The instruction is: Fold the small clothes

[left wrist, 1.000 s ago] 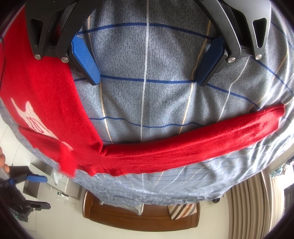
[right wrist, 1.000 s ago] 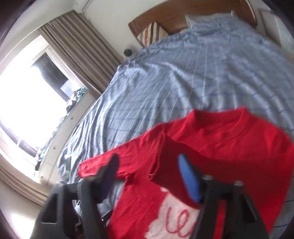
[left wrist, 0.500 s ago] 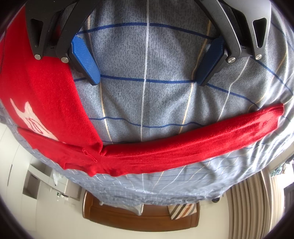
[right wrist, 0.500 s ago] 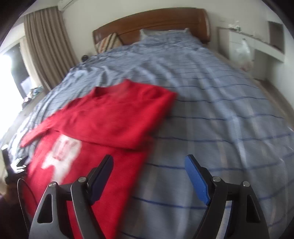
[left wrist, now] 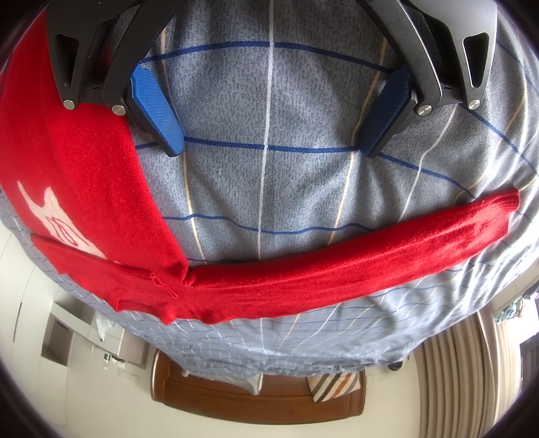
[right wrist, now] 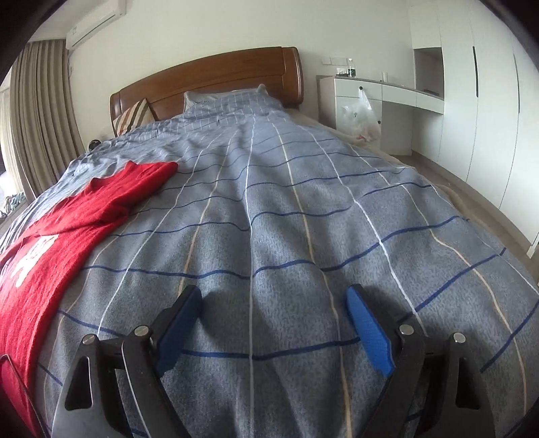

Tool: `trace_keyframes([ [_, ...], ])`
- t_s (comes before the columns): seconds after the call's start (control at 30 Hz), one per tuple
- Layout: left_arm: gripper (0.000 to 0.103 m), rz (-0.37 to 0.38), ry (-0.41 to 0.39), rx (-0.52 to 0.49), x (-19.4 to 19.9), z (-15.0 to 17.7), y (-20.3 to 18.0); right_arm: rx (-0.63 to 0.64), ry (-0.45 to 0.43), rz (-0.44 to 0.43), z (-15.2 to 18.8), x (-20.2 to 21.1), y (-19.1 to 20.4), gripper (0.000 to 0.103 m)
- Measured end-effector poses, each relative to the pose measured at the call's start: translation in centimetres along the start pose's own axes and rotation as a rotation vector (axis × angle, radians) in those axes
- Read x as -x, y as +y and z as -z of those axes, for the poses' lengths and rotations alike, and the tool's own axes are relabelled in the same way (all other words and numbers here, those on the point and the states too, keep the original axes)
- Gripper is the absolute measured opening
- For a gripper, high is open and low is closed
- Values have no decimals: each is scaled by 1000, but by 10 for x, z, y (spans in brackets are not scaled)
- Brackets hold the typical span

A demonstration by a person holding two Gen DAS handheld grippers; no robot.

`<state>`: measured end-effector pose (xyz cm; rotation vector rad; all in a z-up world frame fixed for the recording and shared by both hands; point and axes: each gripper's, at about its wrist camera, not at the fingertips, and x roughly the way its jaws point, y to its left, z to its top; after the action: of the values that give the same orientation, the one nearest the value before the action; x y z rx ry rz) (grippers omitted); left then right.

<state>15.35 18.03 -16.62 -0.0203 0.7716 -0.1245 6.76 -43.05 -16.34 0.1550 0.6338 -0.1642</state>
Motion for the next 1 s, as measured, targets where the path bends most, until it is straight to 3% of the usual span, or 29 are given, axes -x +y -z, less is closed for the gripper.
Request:
trace_keyframes([
  [1.0, 103, 0, 0, 0, 0, 0, 0, 0, 8, 3, 3, -5, 1, 87],
])
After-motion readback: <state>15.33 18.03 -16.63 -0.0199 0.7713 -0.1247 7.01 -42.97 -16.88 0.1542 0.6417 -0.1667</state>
